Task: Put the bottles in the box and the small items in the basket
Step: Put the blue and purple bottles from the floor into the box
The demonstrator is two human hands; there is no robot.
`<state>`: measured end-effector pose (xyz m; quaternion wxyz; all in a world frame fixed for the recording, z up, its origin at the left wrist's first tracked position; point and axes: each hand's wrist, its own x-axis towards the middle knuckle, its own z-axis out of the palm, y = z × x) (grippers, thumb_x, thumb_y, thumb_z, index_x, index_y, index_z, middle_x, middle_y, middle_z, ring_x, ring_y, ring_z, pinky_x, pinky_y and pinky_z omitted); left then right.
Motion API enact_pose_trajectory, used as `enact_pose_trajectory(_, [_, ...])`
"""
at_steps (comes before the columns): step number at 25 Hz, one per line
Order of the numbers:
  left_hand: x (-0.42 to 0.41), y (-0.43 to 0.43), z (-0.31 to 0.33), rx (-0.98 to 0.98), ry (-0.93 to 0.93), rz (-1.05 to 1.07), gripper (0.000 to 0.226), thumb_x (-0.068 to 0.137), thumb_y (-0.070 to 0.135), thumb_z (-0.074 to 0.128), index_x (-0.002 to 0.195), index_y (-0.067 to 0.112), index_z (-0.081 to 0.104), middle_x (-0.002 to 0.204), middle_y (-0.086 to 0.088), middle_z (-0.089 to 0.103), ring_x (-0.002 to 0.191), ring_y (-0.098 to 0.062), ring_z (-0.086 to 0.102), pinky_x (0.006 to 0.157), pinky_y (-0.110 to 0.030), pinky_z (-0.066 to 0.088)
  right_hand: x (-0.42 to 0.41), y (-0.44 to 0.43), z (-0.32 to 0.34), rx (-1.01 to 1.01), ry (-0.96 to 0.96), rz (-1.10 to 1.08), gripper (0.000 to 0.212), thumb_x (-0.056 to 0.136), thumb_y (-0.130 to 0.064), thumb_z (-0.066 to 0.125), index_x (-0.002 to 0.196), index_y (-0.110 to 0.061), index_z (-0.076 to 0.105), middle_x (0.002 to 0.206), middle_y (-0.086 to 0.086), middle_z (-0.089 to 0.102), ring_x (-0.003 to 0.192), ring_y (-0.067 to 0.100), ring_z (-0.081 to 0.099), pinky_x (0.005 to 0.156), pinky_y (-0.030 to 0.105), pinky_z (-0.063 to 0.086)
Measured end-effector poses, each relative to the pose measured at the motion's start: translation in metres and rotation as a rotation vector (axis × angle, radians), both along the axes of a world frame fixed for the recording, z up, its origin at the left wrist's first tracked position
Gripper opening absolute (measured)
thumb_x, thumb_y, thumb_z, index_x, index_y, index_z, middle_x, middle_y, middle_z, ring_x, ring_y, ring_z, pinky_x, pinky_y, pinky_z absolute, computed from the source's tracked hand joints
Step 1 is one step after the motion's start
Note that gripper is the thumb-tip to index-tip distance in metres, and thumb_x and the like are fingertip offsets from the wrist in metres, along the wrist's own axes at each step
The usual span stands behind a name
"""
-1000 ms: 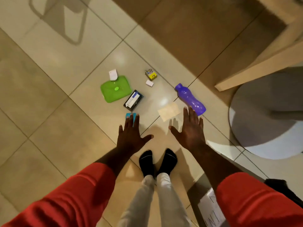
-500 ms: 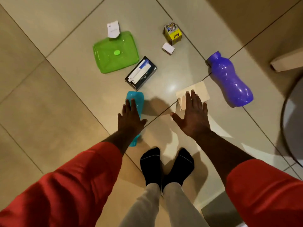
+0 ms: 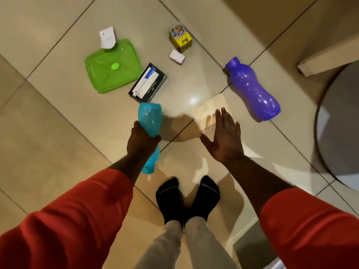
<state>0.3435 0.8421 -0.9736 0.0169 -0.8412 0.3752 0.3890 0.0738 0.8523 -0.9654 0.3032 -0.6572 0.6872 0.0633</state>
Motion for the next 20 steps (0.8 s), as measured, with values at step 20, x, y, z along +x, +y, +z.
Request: enact_pose_trajectory(20, [-0.148, -0.105, -0.032, -0.213, 0.239, -0.331, 0.068, 0.075, 0.044, 0.084, 0.126, 0.020, 0.047, 0.104, 0.006, 0.058, 0.095, -0.012, 0.059, 0.081, -0.030, 0.048, -0.118, -0.098, -0.056, -0.186, 0.235, -0.242, 0.082, 0.087, -0.036, 0.074, 0.151, -0.006, 0.033, 0.127, 0.016, 0.055, 0.113, 0.031, 0.058, 0.093, 0.044, 0.047])
